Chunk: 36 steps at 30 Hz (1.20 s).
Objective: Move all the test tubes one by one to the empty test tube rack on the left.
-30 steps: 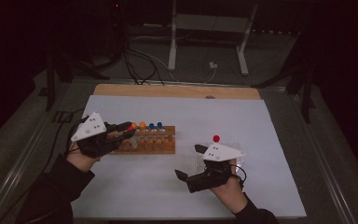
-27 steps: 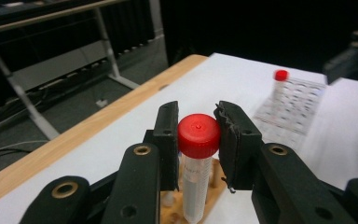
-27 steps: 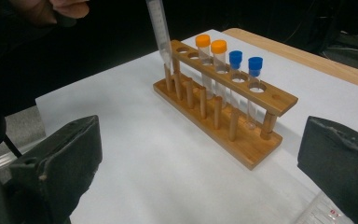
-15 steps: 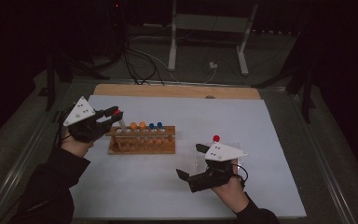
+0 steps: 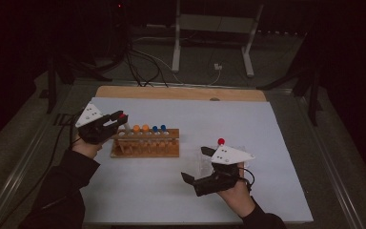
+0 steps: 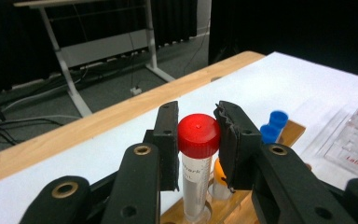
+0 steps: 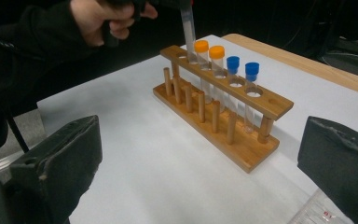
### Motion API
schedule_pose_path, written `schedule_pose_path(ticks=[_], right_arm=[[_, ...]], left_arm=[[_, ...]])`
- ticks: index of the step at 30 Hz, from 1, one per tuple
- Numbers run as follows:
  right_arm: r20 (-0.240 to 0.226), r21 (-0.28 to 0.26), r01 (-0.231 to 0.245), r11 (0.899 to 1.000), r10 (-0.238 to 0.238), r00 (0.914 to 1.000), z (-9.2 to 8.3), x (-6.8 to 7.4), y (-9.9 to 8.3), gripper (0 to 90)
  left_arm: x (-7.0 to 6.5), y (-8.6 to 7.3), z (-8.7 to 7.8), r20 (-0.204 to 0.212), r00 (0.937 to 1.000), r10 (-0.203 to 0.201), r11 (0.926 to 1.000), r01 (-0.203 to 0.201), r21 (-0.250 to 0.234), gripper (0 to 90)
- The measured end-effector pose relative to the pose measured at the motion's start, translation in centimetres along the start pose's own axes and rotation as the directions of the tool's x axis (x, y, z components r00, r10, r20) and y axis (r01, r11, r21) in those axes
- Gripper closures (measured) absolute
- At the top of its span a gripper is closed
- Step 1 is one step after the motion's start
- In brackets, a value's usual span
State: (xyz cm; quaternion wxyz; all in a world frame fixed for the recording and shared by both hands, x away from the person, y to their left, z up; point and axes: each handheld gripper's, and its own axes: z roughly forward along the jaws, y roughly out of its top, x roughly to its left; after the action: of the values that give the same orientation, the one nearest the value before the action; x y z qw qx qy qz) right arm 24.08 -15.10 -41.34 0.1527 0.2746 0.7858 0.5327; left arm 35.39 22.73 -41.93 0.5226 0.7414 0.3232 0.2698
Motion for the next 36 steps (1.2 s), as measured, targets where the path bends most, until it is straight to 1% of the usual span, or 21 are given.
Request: schedule_pose_path(ticks=[3, 6, 9, 14, 16, 18, 22, 26, 27, 29, 30, 31, 33, 34, 35, 36], right_arm=[[0.003, 0.005, 0.001, 1.000, -0.001, 1.0000, 0.0, 0.0, 0.0, 0.0], [0.001, 0.006, -0.001, 1.000, 0.001, 1.0000, 0.0, 0.0, 0.0, 0.0], [0.000, 0.005, 0.000, 1.000, 0.000, 1.0000, 0.0, 0.0, 0.0, 0.0], [-0.002, 0.008, 0.000, 1.000, 0.000, 1.0000, 0.0, 0.0, 0.0, 0.0], [-0.004, 0.008, 0.000, 1.000, 0.000, 1.0000, 0.0, 0.0, 0.0, 0.0], [-0.004, 0.009, 0.001, 1.000, -0.001, 1.0000, -0.1, 0.0, 0.1, 0.0], [-0.005, 0.006, 0.001, 1.000, -0.001, 1.0000, -0.2, 0.0, 0.1, 0.0], [0.001, -0.009, 0.001, 1.000, -0.001, 1.0000, -0.5, -0.3, 0.3, 0.0], [-0.001, -0.013, -0.001, 1.000, 0.001, 1.0000, -0.7, -0.5, 0.3, 0.0], [0.019, -0.026, 0.005, 1.000, -0.005, 0.9998, -1.1, -0.8, 0.5, 0.0], [0.022, -0.034, 0.004, 0.999, -0.004, 0.9997, -1.3, -1.0, 0.6, 0.0], [0.039, -0.040, 0.002, 0.999, 0.000, 0.9993, -1.6, -1.4, 0.7, 0.0], [0.067, -0.046, 0.004, 0.999, 0.000, 0.9977, -2.0, -1.9, 0.8, 0.0], [0.092, -0.053, 0.007, 0.999, -0.002, 0.9958, -2.3, -2.3, 0.8, 0.0], [0.100, -0.068, 0.001, 0.998, 0.006, 0.9950, -2.5, -2.7, 0.8, 0.0], [0.095, -0.079, -0.012, 0.997, 0.020, 0.9953, -2.8, -3.3, 0.8, 0.0]], left_arm=[[-0.3, -0.7, 0.7, -0.005, 0.9999, 0.015, 0.9994, -0.015, 0.030, 71.6], [-0.6, -1.3, 1.2, -0.001, 0.9996, 0.029, 0.9982, -0.029, 0.052, 71.6], [-0.7, -1.8, 1.6, 0.008, 0.9998, 0.015, 0.9978, -0.016, 0.064, 71.6], [-0.9, -2.5, 2.0, 0.003, 0.9997, 0.026, 0.9959, -0.026, 0.087, 71.6], [-0.9, -2.8, 2.1, 0.003, 0.9998, 0.018, 0.9952, -0.018, 0.096, 71.6], [-0.8, -2.8, 2.0, 0.007, 0.9999, 0.010, 0.9958, -0.011, 0.091, 71.6], [-0.6, -2.8, 2.0, 0.015, 0.9999, 0.006, 0.9949, -0.007, 0.101, 71.4], [-0.4, -2.6, 1.8, 0.036, 0.9993, -0.007, 0.9936, 0.003, 0.113, 70.2], [-0.3, -2.6, 1.6, 0.056, 0.9982, -0.021, 0.9942, 0.015, 0.106, 66.8], [-0.3, -2.4, 1.2, 0.063, 0.9977, -0.026, 0.9956, 0.020, 0.092, 58.3], [-0.4, -2.2, 0.9, 0.078, 0.9964, -0.032, 0.9968, 0.026, 0.075, 52.4], [-0.6, -2.1, 0.7, 0.076, 0.9968, -0.027, 0.9976, 0.022, 0.066, 46.5], [-0.9, -1.9, 0.2, 0.102, 0.9945, -0.020, 0.9984, 0.015, 0.054, 38.5], [-1.2, -1.8, 0.0, 0.104, 0.9944, -0.018, 0.9987, 0.013, 0.050, 34.3], [-1.4, -1.6, -0.3, 0.109, 0.9938, -0.018, 0.9988, 0.013, 0.048, 29.2], [-1.6, -1.6, -0.5, 0.124, 0.9921, -0.021, 0.9989, 0.015, 0.045, 24.1]])
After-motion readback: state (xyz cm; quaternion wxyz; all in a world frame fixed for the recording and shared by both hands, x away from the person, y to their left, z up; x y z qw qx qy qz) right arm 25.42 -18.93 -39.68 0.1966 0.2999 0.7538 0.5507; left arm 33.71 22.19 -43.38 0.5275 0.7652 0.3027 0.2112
